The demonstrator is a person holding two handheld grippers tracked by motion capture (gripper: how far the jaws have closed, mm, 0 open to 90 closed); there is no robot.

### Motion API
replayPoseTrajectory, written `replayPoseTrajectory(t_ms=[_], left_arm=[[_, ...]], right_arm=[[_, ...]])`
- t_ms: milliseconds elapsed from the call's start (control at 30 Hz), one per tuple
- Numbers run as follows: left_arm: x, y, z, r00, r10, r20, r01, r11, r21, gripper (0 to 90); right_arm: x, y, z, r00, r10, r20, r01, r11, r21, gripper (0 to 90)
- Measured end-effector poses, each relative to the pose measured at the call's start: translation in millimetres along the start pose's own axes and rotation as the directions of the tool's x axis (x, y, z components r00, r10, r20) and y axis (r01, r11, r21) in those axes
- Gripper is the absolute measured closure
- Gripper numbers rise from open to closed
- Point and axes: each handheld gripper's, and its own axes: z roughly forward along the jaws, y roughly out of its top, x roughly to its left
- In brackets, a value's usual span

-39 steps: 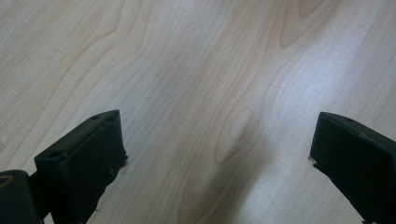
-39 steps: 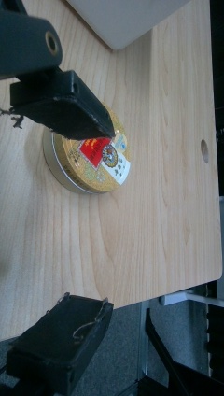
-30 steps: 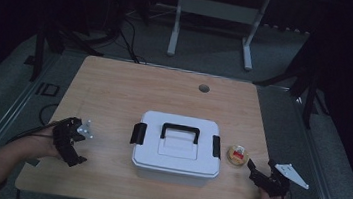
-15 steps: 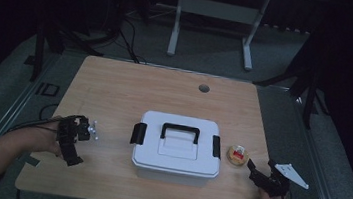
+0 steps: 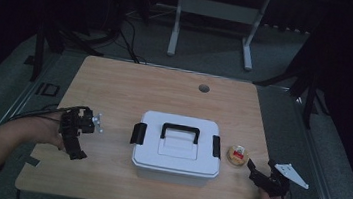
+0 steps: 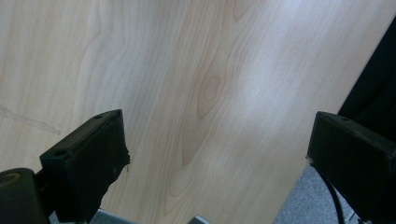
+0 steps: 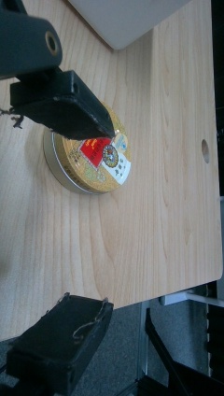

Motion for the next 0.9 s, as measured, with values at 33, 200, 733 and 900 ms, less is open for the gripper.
replayPoseTrajectory(t_ms=[33, 200, 733, 900], left_arm=[[0.0, 0.0, 0.0, 1.0, 0.0, 0.0, 0.0, 1.0, 0.0, 4.3], [-0.4, 10.7, -14.7, 0.9996, 0.027, -0.011, -0.027, 0.9995, 0.016, 4.3], [4.9, 37.5, -45.6, 0.9985, 0.051, -0.019, -0.052, 0.9987, -0.005, 5.3], [3.7, 45.1, -46.7, 0.9982, 0.06, 0.003, -0.06, 0.9982, 0.007, 5.3]], right_arm=[[0.0, 0.0, 0.0, 1.0, 0.0, 0.0, 0.0, 1.0, 0.0, 13.7], [-0.2, 0.0, 0.0, 1.0, 0.001, -0.001, -0.001, 1.0, 0.0, 13.7], [-0.6, 0.0, 0.1, 1.0, 0.003, -0.002, -0.003, 1.0, -0.001, 13.7], [-0.6, 0.1, 0.1, 1.0, 0.005, -0.003, -0.005, 1.0, 0.001, 13.7]])
